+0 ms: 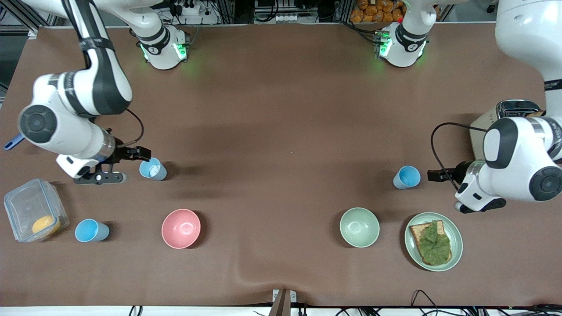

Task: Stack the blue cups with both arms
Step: 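Grasp a blue cup with the right gripper while the left gripper grasps another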

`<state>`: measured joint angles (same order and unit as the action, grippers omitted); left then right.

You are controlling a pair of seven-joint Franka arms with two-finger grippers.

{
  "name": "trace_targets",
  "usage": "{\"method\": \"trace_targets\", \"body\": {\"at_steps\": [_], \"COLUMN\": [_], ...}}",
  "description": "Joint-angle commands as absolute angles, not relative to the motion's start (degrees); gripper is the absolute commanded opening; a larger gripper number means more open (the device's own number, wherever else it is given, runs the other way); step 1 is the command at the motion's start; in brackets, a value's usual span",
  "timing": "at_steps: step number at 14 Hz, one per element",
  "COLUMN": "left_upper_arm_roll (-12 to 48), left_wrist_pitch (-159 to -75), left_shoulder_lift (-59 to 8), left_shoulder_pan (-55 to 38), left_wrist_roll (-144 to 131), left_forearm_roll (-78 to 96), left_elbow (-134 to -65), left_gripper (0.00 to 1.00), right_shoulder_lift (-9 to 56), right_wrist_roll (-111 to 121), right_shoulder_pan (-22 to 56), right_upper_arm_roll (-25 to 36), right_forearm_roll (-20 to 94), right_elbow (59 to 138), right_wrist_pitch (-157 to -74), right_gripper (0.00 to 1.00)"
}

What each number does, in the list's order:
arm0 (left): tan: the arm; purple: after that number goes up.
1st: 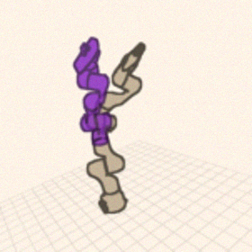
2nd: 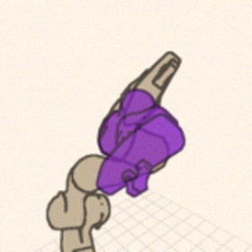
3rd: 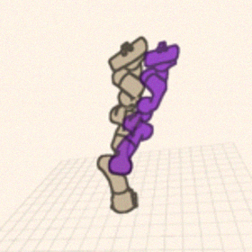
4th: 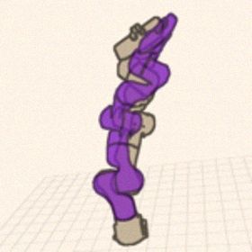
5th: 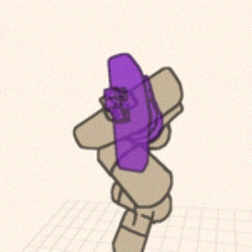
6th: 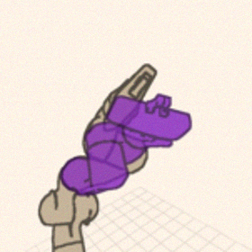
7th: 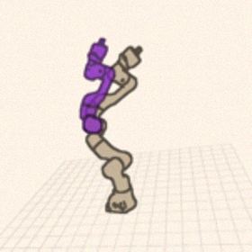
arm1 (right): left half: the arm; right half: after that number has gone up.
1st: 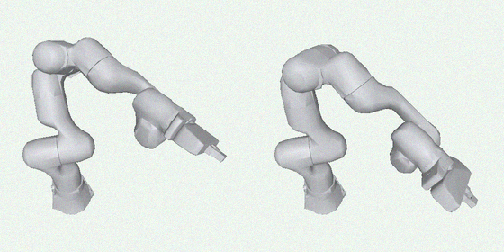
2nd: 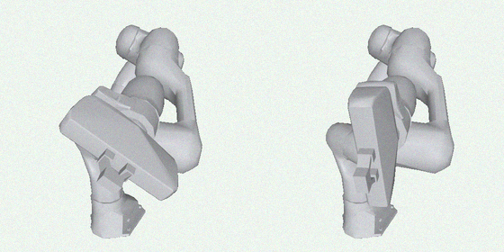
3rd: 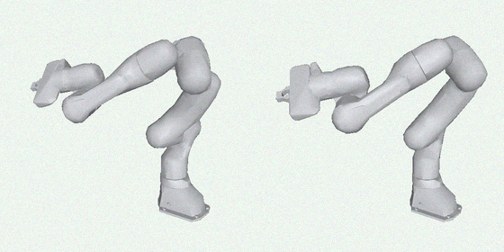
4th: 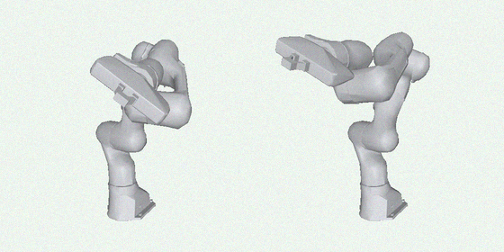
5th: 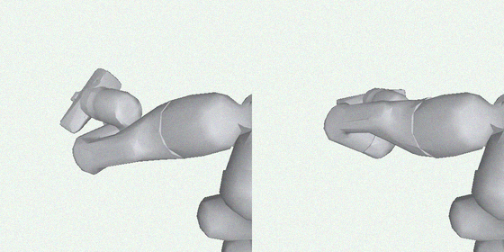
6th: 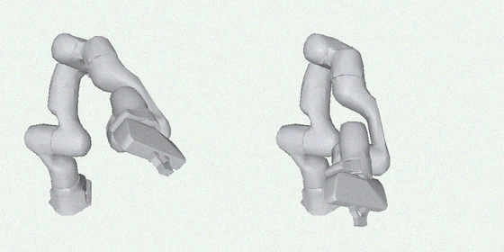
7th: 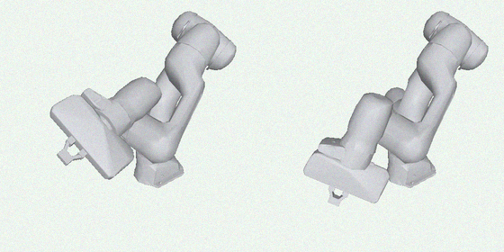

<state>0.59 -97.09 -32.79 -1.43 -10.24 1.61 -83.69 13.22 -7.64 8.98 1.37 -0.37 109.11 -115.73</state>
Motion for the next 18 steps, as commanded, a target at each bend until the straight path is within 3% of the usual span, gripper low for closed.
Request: {"method": "trace_targets", "body": {"at_steps": [1, 4, 7, 12, 16, 17, 18], "left_upper_arm_roll": [0.7, 0.88, 0.88, 0.88, 0.88, 0.88, 0.97], "left_wrist_pitch": [-101.14, -103.52, -111.16, -111.36, -108.64, -108.28, -108.28], "left_shoulder_lift": [-35.59, -37.7, -39.02, -38.59, -34.11, -33.58, -34.18], "left_shoulder_pan": [-1.49, -2.11, -1.94, -2.02, -1.41, -1.93, -2.54], "left_wrist_roll": [-10.99, -11.07, -11.16, -11.34, -12.74, -14.4, -15.37], "left_forearm_roll": [3.6, 3.78, 3.34, 3.34, 3.34, 3.34, 3.25], "left_elbow": [-82.53, -83.93, -88.4, -90.26, -89.91, -90.09, -90.35], "left_gripper": [1.0, 1.0, 1.0, 1.0, 1.0, 1.0, 1.0], "right_shoulder_lift": [13.35, 18.09, 21.08, 22.59, 25.13, 26.7, 26.89], "right_wrist_roll": [-12.9, -22.81, -31.37, -30.85, -31.02, -31.11, -31.2], "right_shoulder_pan": [12.03, 16.59, 18.81, 17.49, 14.68, 14.68, 14.76], "right_upper_arm_roll": [1.67, 1.67, 1.58, 1.85, 1.85, 1.85, 1.85], "right_forearm_roll": [-1.41, -6.57, -17.55, -20.29, -23.73, -23.73, -23.73], "right_elbow": [115.74, 115.84, 115.66, 115.31, 115.84, 115.75, 115.84], "right_wrist_pitch": [-123.38, -126.73, -127.26, -129.9, -133.49, -133.68, -133.25], "right_gripper": [1.0, 1.0, 1.0, 1.0, 1.0, 0.81, 0.44]}}
